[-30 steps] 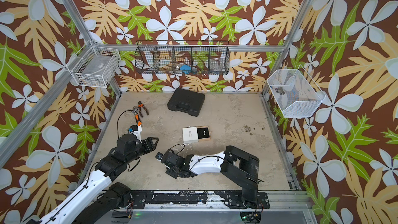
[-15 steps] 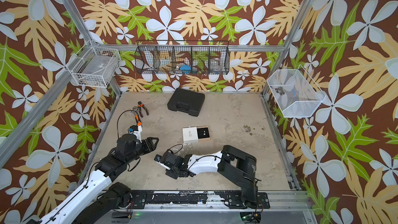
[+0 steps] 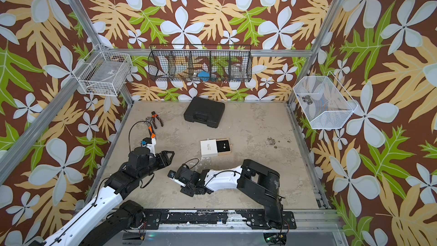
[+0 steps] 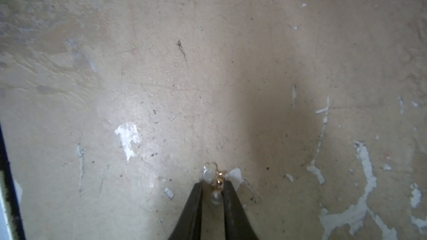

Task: Place the earrings into the drawer-style jewelry box
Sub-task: Pick up the earring from the center of the board.

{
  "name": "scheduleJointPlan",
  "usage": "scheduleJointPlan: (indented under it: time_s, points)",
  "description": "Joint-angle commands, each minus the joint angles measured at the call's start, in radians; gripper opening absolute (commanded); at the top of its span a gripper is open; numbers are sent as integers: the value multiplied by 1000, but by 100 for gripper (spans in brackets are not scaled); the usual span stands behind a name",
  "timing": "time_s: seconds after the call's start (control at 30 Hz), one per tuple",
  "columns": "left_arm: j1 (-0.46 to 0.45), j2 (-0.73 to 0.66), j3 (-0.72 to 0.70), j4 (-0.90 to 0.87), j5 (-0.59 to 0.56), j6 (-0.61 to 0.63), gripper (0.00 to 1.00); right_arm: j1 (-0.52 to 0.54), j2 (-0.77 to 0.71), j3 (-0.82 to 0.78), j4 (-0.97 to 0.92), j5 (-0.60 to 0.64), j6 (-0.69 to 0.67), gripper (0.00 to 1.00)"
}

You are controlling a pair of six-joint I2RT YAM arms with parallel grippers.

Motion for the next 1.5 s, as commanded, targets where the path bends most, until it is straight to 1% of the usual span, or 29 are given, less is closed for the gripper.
scheduleJointPlan:
  time_s: [0.0,0.1,0.37,0.7,0.9,1.07,1.3,1.47]
  points:
    - [1,1,0,21,-1,12,68,-1,7,-1,-52,15,-10,20]
    - [1,3,0,21,0,12,68,-1,6,-4,-50,16,-11,20]
    - [1,4,0,23,1,14,68,-11,-2,-18,-33,24,-10,11]
    - [0,6,-1,23,5,8,68,-73,-82,-83,31,-116,1,10]
    - [0,11,-2,33,25,1,68,-139,-156,-148,78,-265,21,10]
    - [1,22,-17,71,69,-7,68,-187,-221,-206,123,-363,48,10]
    - [0,64,-49,168,208,-23,67,-233,-330,-301,232,-427,70,10]
    - [0,89,-56,228,304,-33,65,-283,-450,-384,350,-479,87,10]
